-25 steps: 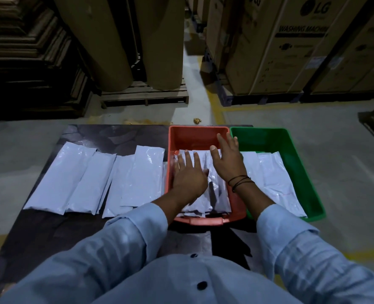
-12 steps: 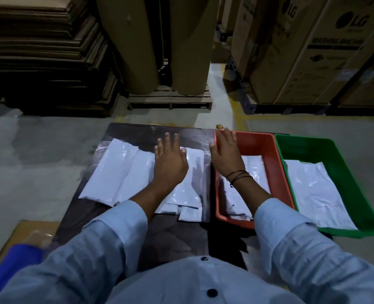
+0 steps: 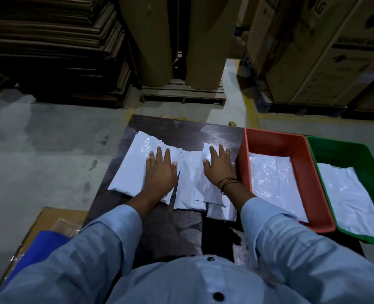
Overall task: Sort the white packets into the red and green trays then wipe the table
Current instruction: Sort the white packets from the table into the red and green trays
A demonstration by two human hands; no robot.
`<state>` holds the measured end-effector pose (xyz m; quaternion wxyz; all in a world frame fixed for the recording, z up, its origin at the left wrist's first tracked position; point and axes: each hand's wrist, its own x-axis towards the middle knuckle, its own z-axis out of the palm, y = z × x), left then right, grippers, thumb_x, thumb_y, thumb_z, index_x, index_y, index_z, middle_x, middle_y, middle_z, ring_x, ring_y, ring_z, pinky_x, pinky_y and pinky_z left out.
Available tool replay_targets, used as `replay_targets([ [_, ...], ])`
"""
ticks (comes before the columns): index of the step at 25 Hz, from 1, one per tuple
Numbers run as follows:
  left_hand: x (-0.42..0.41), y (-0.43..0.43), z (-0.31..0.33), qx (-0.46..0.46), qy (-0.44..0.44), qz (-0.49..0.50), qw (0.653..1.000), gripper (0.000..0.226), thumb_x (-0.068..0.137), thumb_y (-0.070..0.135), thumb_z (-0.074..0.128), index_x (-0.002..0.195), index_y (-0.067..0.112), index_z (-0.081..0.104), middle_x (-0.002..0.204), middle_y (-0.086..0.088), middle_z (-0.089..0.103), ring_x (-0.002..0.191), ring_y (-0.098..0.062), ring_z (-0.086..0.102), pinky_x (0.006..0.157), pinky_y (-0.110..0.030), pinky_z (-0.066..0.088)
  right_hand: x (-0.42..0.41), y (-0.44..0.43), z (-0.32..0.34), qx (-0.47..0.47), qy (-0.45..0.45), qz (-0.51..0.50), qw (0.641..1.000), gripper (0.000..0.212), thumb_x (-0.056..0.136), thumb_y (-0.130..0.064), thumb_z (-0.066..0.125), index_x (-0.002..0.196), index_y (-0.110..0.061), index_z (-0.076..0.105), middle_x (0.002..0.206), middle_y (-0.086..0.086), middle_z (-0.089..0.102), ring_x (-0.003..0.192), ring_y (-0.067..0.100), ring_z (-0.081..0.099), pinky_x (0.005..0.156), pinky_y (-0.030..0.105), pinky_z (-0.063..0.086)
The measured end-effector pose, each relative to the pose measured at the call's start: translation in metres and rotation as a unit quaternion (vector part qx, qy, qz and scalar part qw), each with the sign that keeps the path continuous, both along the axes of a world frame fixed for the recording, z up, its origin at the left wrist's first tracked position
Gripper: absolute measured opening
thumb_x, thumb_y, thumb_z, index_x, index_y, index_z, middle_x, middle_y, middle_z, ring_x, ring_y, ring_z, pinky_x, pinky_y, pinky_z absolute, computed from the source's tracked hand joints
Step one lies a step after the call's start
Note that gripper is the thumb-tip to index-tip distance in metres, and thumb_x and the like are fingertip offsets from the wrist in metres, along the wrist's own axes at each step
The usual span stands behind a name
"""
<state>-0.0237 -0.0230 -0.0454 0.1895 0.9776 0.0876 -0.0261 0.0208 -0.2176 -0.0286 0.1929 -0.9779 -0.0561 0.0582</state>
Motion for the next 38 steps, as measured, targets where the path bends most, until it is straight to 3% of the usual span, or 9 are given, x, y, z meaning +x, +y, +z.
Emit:
replay_targets([
  [9,-0.011,0.021,-0.018,0.014,0.012,-0.006,1.0,0.059,0.107,0.037,0.031,0.161,0.017,0.017,0.169,-0.012,0.007,0.156,-0.038,0.005,0.126,-0.048,0.004,0.003,0.01,-0.044,-0.071,0.112,-0.059,0.989,0.079,0.094,-0.062,0.038,0.157,-0.025,0.007,0.164,0.017,-0.003,0.145,0.052,0.0,0.119,0.058,0.004],
  [12,-0.013,0.029,-0.022,0.014,0.012,-0.008,1.0,0.059,0.108,0.037,0.031,0.161,0.017,0.017,0.169,-0.012,0.006,0.156,-0.038,0.005,0.126,-0.048,0.003,0.0,0.014,-0.054,-0.085,0.126,-0.052,0.987,0.076,0.096,-0.056,0.039,0.157,-0.026,0.004,0.164,0.016,-0.002,0.144,0.053,0.006,0.118,0.059,0.011],
  [15,-0.012,0.033,-0.025,0.016,0.015,-0.009,1.0,0.059,0.107,0.037,0.032,0.161,0.018,0.017,0.17,-0.012,0.006,0.156,-0.038,0.004,0.125,-0.048,0.002,-0.007,0.015,-0.058,-0.127,0.081,-0.049,0.987,0.065,0.098,-0.038,0.041,0.156,-0.025,0.014,0.159,0.017,0.019,0.132,0.049,0.035,0.11,0.054,0.03],
  [18,-0.013,0.032,-0.025,0.031,0.017,-0.011,0.999,0.061,0.106,0.036,0.034,0.162,0.019,0.015,0.17,-0.011,0.004,0.155,-0.038,0.003,0.126,-0.049,0.001,-0.009,0.007,-0.055,-0.133,0.058,-0.034,0.989,0.062,0.096,-0.028,0.042,0.154,-0.03,0.02,0.155,0.014,0.028,0.123,0.045,0.045,0.104,0.051,0.036],
  [26,0.017,0.071,-0.025,0.158,0.034,-0.053,0.985,0.067,0.104,0.041,0.041,0.162,0.018,0.014,0.169,-0.015,0.003,0.154,-0.045,0.003,0.124,-0.059,0.004,-0.011,0.001,-0.037,-0.088,-0.009,-0.042,0.995,0.06,0.096,-0.019,0.038,0.153,-0.034,0.025,0.158,0.011,0.025,0.135,0.043,0.036,0.111,0.055,0.03],
  [31,0.018,0.089,-0.044,0.15,0.068,-0.026,0.986,0.076,0.102,0.049,0.042,0.162,0.02,0.004,0.169,-0.015,-0.007,0.153,-0.048,-0.002,0.121,-0.062,0.006,-0.019,0.005,-0.03,-0.075,-0.008,-0.028,0.997,0.059,0.098,-0.022,0.04,0.153,-0.035,0.025,0.159,0.011,0.022,0.141,0.04,0.028,0.113,0.058,0.025],
  [36,0.012,0.091,-0.047,0.168,0.066,-0.024,0.983,0.072,0.098,0.019,0.046,0.161,0.015,0.012,0.168,-0.018,0.001,0.149,-0.049,0.016,0.115,-0.059,0.029,-0.027,0.004,-0.033,-0.084,0.012,-0.024,0.996,0.059,0.098,-0.024,0.041,0.153,-0.036,0.024,0.161,0.01,0.02,0.14,0.04,0.03,0.113,0.057,0.024],
  [38,0.012,0.089,-0.043,0.171,0.062,-0.029,0.983,0.073,0.095,0.014,0.05,0.16,0.013,0.017,0.168,-0.019,0.006,0.146,-0.049,0.022,0.112,-0.059,0.031,-0.027,0.003,-0.032,-0.081,0.011,-0.027,0.996,0.058,0.098,-0.024,0.041,0.153,-0.035,0.024,0.16,0.011,0.021,0.14,0.04,0.031,0.112,0.057,0.025],
])
